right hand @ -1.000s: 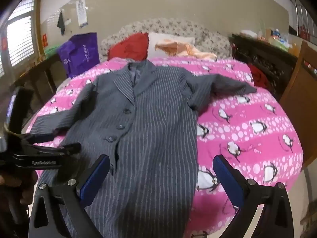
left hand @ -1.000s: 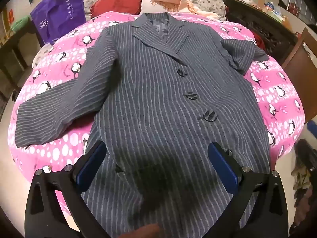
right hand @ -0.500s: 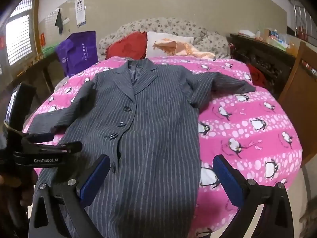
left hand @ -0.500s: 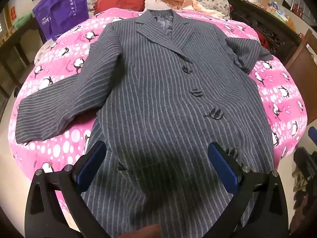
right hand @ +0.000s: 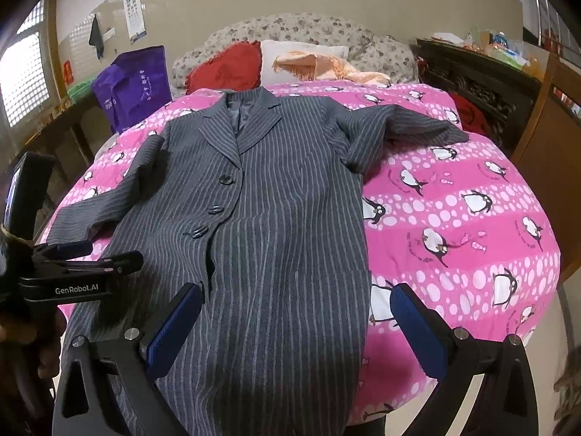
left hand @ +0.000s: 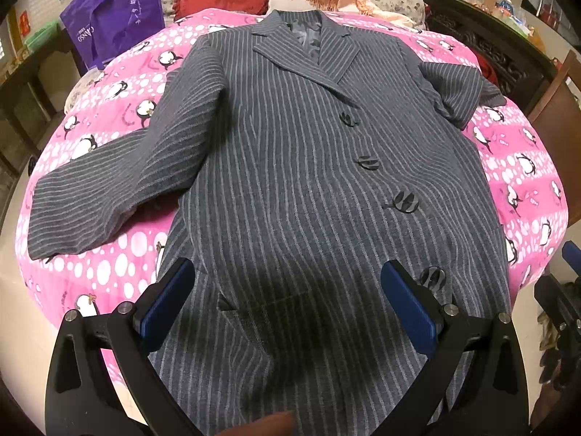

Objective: Fold large clothes

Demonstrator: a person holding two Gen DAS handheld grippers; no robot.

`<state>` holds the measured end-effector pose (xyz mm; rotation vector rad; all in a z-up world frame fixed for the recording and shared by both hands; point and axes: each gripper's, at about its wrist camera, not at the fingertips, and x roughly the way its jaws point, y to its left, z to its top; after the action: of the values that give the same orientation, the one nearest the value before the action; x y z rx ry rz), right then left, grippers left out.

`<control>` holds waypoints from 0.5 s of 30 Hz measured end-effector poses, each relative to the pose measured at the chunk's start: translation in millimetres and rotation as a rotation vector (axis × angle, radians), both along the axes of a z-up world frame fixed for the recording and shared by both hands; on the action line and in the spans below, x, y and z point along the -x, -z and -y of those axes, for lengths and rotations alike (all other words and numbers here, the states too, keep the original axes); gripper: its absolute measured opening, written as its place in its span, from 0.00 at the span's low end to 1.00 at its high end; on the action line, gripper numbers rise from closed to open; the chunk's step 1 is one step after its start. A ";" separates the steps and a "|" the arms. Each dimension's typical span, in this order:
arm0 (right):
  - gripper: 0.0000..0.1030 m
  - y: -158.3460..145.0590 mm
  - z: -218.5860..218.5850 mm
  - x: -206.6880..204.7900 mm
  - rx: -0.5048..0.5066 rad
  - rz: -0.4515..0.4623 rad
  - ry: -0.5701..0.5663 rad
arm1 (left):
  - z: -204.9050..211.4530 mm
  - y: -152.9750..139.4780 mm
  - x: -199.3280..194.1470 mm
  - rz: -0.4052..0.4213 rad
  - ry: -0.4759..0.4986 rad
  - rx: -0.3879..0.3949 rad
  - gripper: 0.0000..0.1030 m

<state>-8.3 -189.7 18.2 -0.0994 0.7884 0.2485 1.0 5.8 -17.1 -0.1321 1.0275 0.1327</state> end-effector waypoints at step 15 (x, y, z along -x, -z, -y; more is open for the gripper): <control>1.00 -1.8 -0.4 4.3 0.009 0.002 -0.001 | 1.5 -0.6 2.1 0.001 0.004 -0.004 1.00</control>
<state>-12.7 -189.2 20.1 -0.1084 0.7877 0.2460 -1.0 4.3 -16.5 -0.1263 1.0268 0.1312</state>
